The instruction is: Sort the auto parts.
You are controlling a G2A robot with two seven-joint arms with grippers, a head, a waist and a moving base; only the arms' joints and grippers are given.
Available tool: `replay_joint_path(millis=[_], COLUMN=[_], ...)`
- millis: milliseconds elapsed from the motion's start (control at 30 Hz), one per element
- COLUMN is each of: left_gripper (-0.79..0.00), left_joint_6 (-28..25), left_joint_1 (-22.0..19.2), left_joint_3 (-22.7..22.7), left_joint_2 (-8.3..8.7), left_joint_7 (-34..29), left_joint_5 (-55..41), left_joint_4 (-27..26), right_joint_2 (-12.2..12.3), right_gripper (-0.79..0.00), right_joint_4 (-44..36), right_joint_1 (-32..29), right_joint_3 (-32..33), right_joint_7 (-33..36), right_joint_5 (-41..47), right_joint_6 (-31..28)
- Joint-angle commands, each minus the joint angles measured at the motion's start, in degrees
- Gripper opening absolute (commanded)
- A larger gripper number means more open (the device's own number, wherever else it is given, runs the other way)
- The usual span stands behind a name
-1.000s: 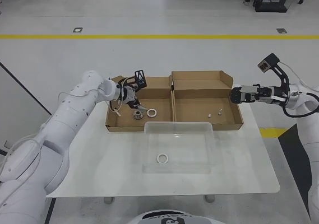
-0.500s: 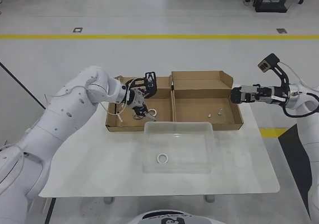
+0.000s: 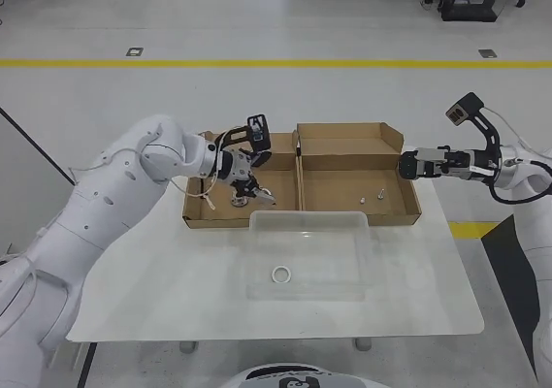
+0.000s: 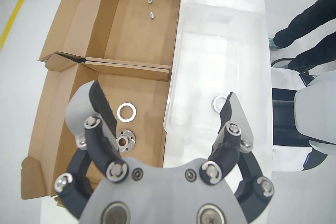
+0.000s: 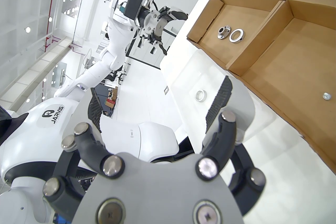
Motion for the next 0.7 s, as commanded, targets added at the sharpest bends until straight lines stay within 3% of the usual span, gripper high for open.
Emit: replay_joint_path(millis=[0,100,367,667], left_gripper=[0.000,0.000,0.000,0.000], left_joint_6=[0.06,2.93,16.93,19.95], left_joint_1=[0.64,0.95,-1.21,-3.46], left_joint_3=[0.48,2.41,7.01,14.23], left_joint_2=[0.26,0.26,-0.39,-3.11], left_joint_7=[-2.47,-8.38,-23.15,-26.16], left_joint_5=[-1.17,-4.90,-11.94,-12.60], left_joint_4=[-2.49,-7.15,-16.40,-16.75], right_joint_2=[0.00,0.00,0.00,0.00], right_gripper=[0.000,0.000,0.000,0.000], right_joint_4=[0.00,0.00,0.00,0.00], right_joint_1=[0.00,0.00,0.00,0.00], right_joint_3=[0.00,0.00,0.00,0.00], right_joint_7=[0.00,0.00,0.00,0.00], right_joint_5=[0.02,0.02,0.02,0.02], right_joint_6=[0.00,0.00,0.00,0.00])
